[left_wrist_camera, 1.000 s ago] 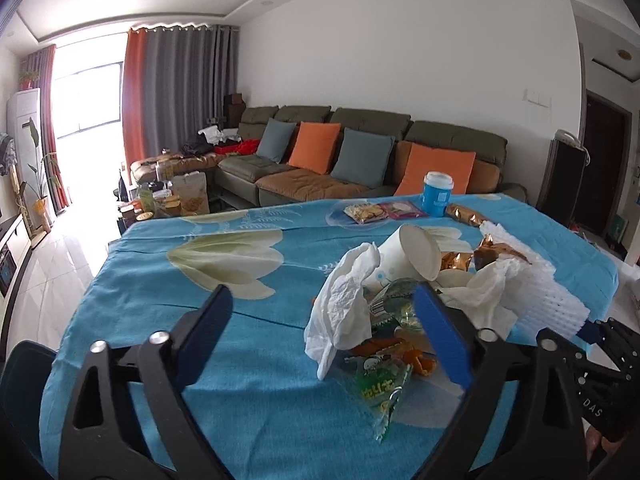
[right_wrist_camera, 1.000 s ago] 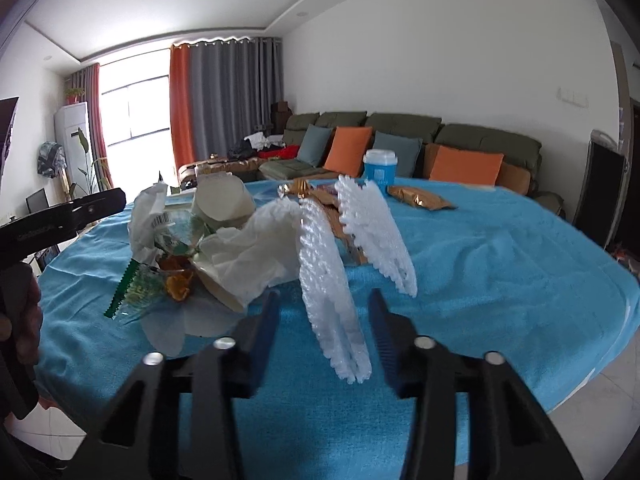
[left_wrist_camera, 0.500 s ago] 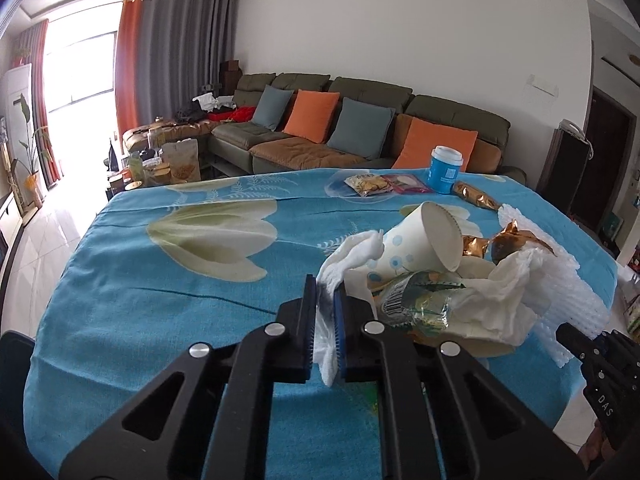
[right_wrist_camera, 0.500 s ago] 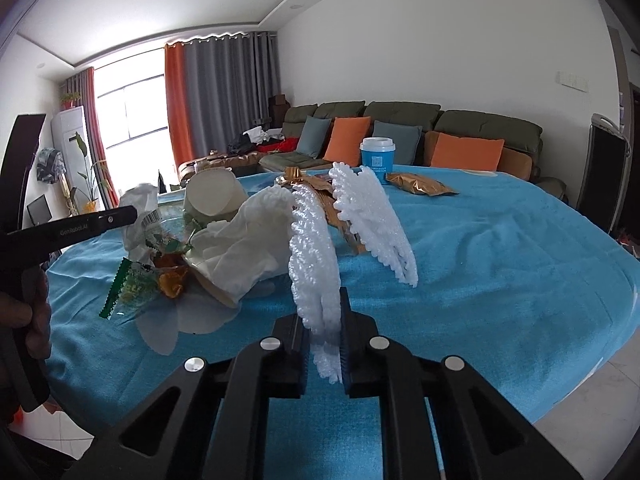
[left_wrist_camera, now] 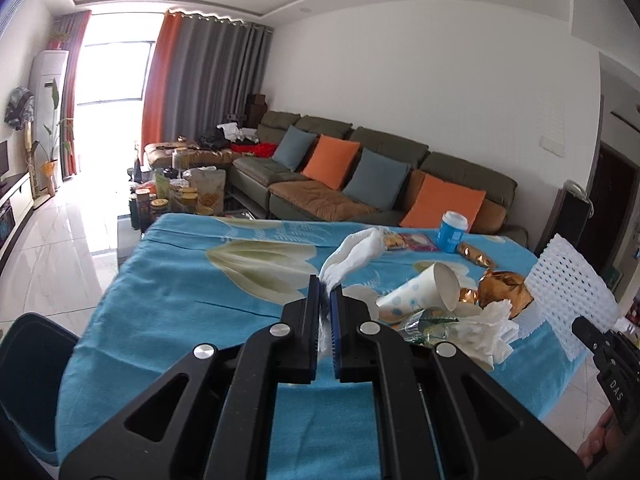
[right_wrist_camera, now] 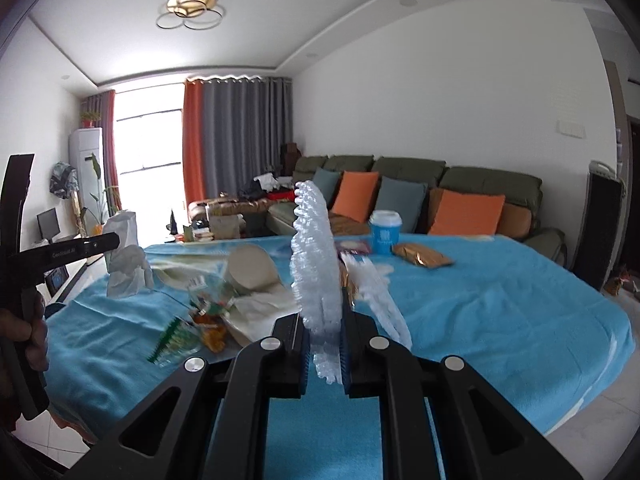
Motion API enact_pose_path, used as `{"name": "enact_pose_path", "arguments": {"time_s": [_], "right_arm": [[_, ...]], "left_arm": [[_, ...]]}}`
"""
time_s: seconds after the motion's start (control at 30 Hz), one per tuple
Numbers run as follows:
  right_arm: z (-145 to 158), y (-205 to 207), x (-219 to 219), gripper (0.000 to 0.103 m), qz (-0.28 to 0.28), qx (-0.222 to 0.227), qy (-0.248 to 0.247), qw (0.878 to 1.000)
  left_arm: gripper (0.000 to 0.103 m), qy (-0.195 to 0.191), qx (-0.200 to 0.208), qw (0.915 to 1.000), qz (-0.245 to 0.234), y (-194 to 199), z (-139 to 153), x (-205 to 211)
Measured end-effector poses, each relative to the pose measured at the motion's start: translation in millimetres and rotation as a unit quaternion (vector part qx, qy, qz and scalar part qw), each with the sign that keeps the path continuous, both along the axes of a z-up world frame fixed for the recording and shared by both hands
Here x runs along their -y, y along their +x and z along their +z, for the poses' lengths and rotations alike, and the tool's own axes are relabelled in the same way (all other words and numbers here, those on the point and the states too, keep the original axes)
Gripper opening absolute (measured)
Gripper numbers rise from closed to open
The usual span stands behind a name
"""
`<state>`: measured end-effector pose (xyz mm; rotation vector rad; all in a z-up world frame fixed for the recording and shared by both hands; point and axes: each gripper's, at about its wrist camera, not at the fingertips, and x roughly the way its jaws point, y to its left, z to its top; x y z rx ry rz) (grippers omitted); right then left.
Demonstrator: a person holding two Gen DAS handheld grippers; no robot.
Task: Collect trash
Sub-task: 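Carry tissue and foam net to the teal bin and release both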
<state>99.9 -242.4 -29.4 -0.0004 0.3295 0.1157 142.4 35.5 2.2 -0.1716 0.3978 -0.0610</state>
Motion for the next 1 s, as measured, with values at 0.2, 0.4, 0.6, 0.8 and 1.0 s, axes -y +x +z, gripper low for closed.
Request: {"name": "enact_pose_path", "arguments": {"time_s": [0.2,0.4,0.6,0.8,1.0], "right_arm": [[21,4,-24,0.011,0.051,0.035,-0.005,0.998],[31,31,-76,0.011,0.168,0.012,0.020,0.986],[25,65,-152,0.011,0.285,-0.044,0.036,0.957],[19,93,-244,0.011,0.389,-0.122,0.047,0.912],[4,90,-328,0.011,0.463,-0.187,0.037,0.865]], "left_arm": [[0.005,0.008,0.027,0.9982,0.052,-41,13,-33],[0.005,0.005,0.025,0.9907,0.133,-79,11,-83],[0.005,0.002,0.012,0.9746,0.224,-119,5,-143],[0.005,-0.018,-0.013,0.9534,0.301,-151,-10,-207],[0.005,-0.033,-0.048,0.9404,0.335,-171,-28,-248]]}}
